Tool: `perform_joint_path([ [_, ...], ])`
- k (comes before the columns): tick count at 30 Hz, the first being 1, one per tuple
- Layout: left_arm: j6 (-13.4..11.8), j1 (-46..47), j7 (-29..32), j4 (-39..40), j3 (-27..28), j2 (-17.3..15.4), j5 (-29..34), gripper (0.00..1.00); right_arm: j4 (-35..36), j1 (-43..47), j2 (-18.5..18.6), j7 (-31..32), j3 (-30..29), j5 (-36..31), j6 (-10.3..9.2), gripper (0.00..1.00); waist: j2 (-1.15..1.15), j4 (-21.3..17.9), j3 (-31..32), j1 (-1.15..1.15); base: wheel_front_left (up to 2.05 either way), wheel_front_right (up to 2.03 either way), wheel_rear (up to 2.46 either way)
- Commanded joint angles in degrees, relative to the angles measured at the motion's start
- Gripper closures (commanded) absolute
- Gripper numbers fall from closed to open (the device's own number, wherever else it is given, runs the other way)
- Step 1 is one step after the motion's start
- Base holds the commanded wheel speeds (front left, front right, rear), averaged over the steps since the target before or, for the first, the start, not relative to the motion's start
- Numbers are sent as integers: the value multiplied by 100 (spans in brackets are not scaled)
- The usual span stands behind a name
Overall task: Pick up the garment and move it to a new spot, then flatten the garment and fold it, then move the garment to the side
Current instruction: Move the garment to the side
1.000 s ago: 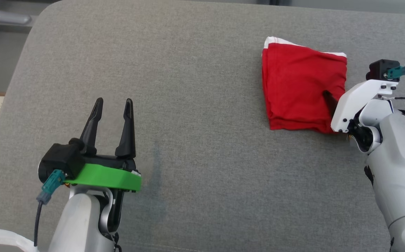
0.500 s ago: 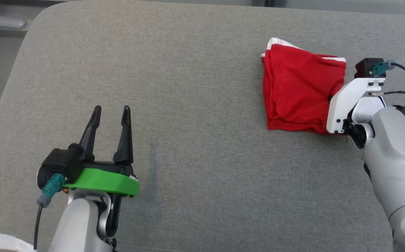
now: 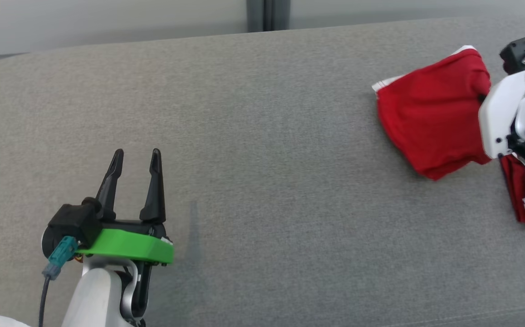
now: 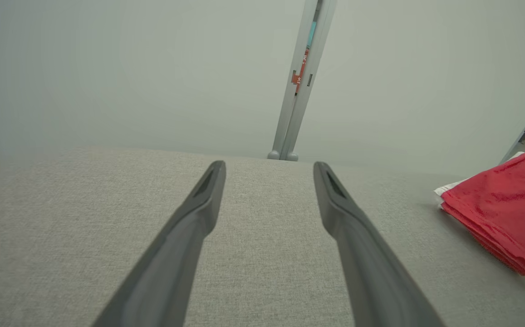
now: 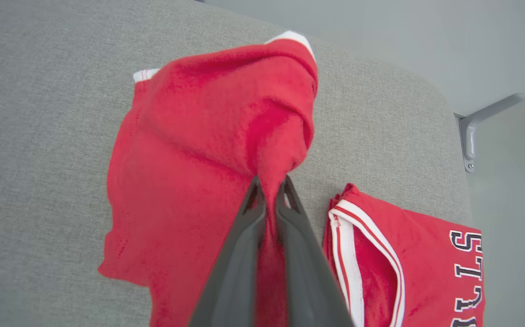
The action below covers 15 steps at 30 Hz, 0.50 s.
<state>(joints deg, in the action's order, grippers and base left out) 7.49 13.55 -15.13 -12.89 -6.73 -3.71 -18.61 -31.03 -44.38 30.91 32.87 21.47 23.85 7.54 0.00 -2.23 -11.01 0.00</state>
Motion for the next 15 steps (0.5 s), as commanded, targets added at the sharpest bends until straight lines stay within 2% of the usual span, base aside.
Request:
perform_joint_path([
  [1,-5,31,3,33,-3,-33,-38,0,161,181,179,67,-72,31,-12,100,0,-526,27,0,0,0,0],
  [6,-5,208,3,74,-116,-74,-23,0,444,472,688,-71,-306,-183,-12,100,0,-757,-280,0,0,0,0],
  [15,-5,661,3,82,-312,-329,6,0,-90,624,884,-877,-1104,-565,-12,100,0,-773,-990,0,0,0,0],
])
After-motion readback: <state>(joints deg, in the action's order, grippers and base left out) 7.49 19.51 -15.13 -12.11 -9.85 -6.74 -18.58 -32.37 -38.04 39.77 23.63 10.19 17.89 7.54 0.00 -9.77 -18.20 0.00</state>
